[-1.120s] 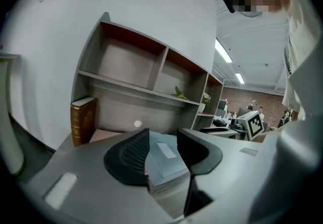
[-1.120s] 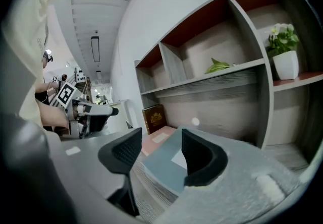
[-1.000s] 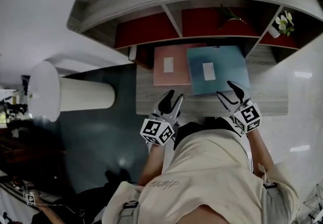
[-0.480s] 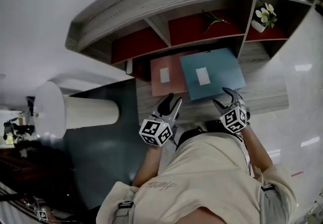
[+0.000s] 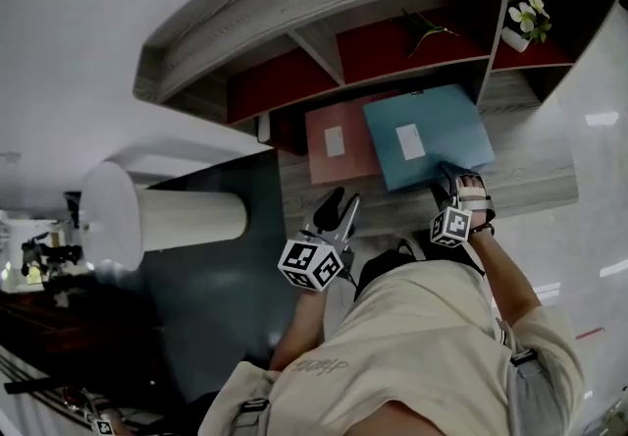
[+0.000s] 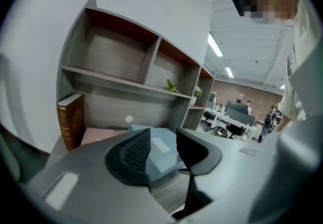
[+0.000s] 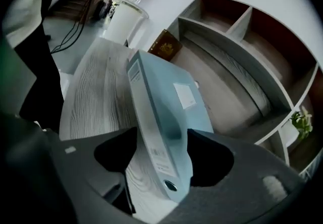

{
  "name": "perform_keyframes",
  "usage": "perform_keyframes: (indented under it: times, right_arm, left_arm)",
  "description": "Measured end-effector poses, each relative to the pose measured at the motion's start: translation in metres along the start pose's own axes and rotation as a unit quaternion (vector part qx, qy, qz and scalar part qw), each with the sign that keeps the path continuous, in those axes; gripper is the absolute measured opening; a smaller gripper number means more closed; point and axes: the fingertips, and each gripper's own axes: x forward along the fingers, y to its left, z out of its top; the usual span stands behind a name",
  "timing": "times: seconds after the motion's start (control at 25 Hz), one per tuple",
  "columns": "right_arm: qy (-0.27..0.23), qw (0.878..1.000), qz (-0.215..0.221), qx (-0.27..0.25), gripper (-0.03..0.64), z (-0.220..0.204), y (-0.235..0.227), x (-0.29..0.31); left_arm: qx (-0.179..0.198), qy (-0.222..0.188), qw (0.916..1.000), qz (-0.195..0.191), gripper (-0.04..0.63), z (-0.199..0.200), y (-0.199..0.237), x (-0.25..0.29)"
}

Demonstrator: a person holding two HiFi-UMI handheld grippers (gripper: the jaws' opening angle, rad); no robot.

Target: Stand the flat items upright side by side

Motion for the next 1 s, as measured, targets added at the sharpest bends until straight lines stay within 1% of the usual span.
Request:
perform_keyframes:
  times: [0.16,0.28,0.36,0.52,0.56,0.6,0.8,1.0]
  right_arm:
    - [0.012,1.0,-0.018,0.013,0.318,-0.004,0.001,0.012]
    - [0.018,1.0,-0.026,0.001,0.347,-0.003,0.008,0.023]
    - [0.027,0.999,-0.036,-0.002,0.368,-0.005,0.01,0.026]
    - [0.032,0.998,-0.052,0.009,0.369,-0.004,0.008,0.029]
    - [0.029,0.998,-0.056,0.012,0.361,-0.002,0.006,0.029]
    - [0.025,0.998,-0.058,0.016,0.332,-0.001,0.003,0.028]
    - [0.001,0.998,-0.04,0.058,0.325,0.011,-0.006,0.022]
    - [-0.026,0.995,-0.042,0.09,0.321,0.021,-0.018,0.011]
  left_arm:
    - [-0.016,-0.009,0.9995,0.025,0.172,-0.006,0.013,-0.017]
    - [-0.021,-0.007,0.9989,0.042,0.168,-0.012,0.023,-0.027]
    - [-0.025,-0.007,0.9987,0.044,0.166,-0.015,0.025,-0.028]
    - [-0.024,-0.005,0.9989,0.039,0.164,-0.018,0.024,-0.028]
    - [-0.023,-0.004,0.999,0.037,0.164,-0.018,0.023,-0.028]
    - [-0.021,-0.002,0.9992,0.035,0.164,-0.018,0.023,-0.026]
    - [-0.017,-0.004,0.9996,0.021,0.161,-0.013,0.022,-0.017]
    - [-0.011,-0.007,0.9999,0.0,0.161,-0.006,0.013,-0.002]
